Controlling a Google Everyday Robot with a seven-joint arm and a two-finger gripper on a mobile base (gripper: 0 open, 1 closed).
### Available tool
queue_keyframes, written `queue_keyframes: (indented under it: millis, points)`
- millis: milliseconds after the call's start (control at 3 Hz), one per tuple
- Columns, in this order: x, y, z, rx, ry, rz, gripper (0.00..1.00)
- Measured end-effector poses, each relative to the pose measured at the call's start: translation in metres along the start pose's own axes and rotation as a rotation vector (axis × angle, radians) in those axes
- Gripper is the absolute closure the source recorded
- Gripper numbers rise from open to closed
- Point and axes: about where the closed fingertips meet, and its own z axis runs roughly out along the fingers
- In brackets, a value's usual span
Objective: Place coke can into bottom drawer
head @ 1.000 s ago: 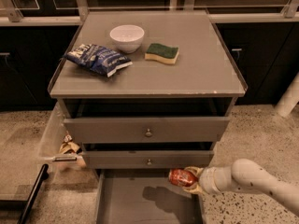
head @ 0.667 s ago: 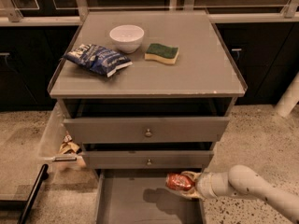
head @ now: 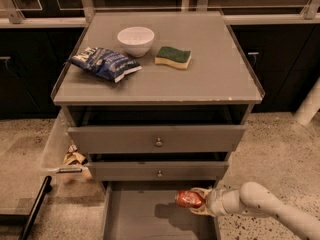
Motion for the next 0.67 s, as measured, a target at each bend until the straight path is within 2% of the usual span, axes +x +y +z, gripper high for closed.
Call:
queue_keyframes:
  millis: [667]
  points:
    - [0.06,-0.005,0.061,0.019,0.057,0.03,1.0]
